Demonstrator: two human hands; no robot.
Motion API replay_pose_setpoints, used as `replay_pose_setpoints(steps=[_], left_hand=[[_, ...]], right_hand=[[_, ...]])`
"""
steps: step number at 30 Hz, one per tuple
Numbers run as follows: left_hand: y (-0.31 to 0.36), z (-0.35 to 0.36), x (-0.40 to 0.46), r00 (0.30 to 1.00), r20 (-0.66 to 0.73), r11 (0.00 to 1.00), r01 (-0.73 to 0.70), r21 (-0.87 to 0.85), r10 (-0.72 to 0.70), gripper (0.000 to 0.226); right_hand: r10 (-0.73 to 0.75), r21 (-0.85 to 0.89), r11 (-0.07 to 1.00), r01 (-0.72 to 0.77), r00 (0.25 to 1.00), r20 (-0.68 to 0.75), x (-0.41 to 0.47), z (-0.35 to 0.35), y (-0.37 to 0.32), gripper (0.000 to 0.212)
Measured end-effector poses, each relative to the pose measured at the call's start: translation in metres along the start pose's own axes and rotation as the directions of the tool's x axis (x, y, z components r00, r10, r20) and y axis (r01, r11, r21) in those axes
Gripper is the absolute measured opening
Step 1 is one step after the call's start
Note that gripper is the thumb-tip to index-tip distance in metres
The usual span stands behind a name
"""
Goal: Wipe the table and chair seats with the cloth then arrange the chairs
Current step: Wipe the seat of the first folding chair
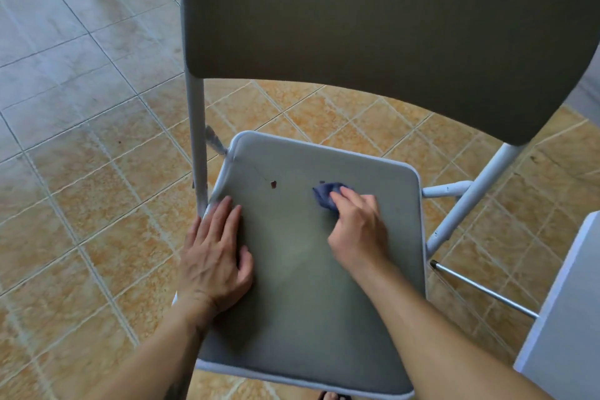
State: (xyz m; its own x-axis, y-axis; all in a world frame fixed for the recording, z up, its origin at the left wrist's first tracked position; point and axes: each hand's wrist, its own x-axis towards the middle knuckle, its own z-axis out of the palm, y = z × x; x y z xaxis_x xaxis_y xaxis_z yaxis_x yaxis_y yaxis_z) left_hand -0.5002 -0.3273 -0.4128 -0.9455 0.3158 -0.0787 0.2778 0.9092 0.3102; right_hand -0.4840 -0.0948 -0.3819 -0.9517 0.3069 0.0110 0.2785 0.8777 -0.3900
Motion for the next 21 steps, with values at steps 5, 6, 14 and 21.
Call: replay_pose_setpoints(steps=[5, 6, 14, 21], left_hand=[[-0.004, 0.017, 0.004, 1.0, -0.007, 1.0, 0.015, 0.003, -0.015, 0.074], [-0.003, 0.018, 0.004, 1.0, -0.005, 1.0, 0.02, 0.002, -0.02, 0.074], [0.003, 0.011, 0.007, 0.998, 0.043, 0.999, 0.05, 0.021, -0.051, 0.077], [0.002, 0.007, 0.009, 0.998, 0.057, 0.999, 0.037, 0.012, -0.038, 0.078]], right_hand=[[-0.372, -0.082, 0.911, 0.405, 0.89, 0.265, 0.003, 0.047, -0.056, 0.058], [-0.378, -0.097, 0.902, 0.421, 0.877, 0.296, 0.002, 0.052, -0.053, 0.062], [0.107, -0.313, 0.944, -0.1, 0.994, 0.006, 0.009, 0.006, 0.077, 0.063], [0.316, 0.012, 0.948, -0.317, 0.938, -0.144, 0.021, 0.03, 0.026, 0.057]])
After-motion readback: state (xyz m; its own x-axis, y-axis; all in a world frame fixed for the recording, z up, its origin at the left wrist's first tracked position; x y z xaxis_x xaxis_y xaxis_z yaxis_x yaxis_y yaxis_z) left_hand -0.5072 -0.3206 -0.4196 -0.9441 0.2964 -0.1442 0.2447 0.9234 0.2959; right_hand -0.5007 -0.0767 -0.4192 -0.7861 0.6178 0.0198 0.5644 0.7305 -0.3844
